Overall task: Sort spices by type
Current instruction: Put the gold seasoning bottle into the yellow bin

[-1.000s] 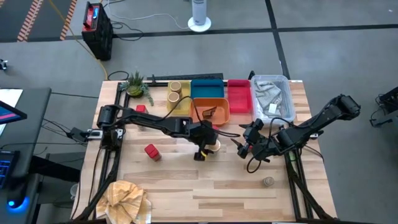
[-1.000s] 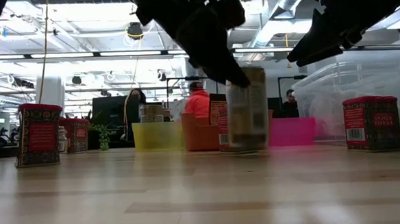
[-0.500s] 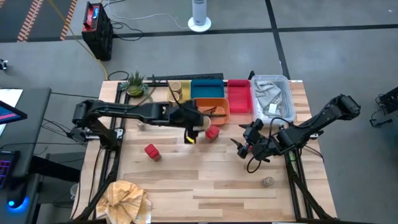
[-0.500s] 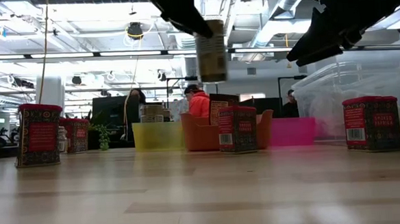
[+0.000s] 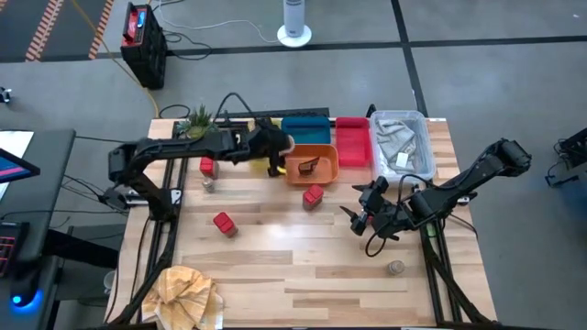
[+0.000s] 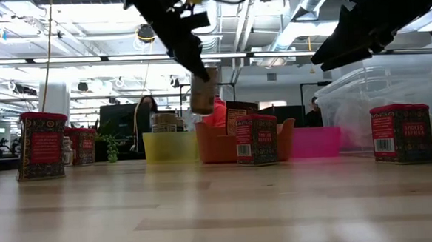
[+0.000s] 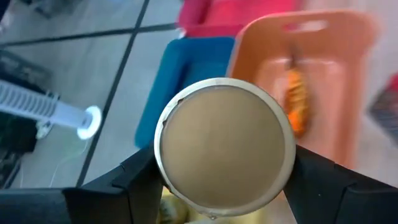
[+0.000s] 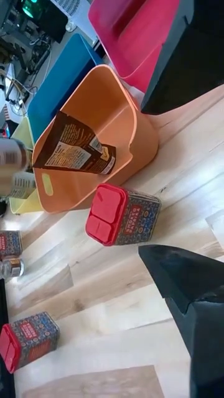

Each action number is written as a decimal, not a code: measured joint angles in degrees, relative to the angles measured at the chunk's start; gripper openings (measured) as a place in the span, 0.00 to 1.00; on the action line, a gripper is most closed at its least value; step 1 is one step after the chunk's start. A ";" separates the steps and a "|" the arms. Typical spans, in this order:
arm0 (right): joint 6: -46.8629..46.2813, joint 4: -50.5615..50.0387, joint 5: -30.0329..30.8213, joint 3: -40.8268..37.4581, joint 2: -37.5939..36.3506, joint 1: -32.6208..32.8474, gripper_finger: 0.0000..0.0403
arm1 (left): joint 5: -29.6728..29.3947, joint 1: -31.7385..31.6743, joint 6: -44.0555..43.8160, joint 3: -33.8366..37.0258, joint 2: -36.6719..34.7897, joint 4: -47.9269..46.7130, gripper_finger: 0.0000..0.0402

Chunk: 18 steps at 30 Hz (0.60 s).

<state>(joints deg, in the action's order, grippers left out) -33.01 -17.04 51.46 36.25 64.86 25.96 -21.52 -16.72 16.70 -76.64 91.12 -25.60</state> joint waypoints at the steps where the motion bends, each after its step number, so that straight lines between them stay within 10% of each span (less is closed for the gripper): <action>1: 0.01 0.00 0.00 0.00 0.00 -0.11 0.96 | 0.38 -1.21 0.16 0.04 -0.01 -0.04 0.65; 18: -0.04 0.26 0.00 0.02 0.02 -0.06 0.96 | 1.67 -8.40 -0.62 0.09 5.34 -3.62 0.65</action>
<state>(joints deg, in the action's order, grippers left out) -33.06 -16.78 51.46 36.27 64.88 25.90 -19.85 -25.12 16.08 -76.55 96.46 -29.22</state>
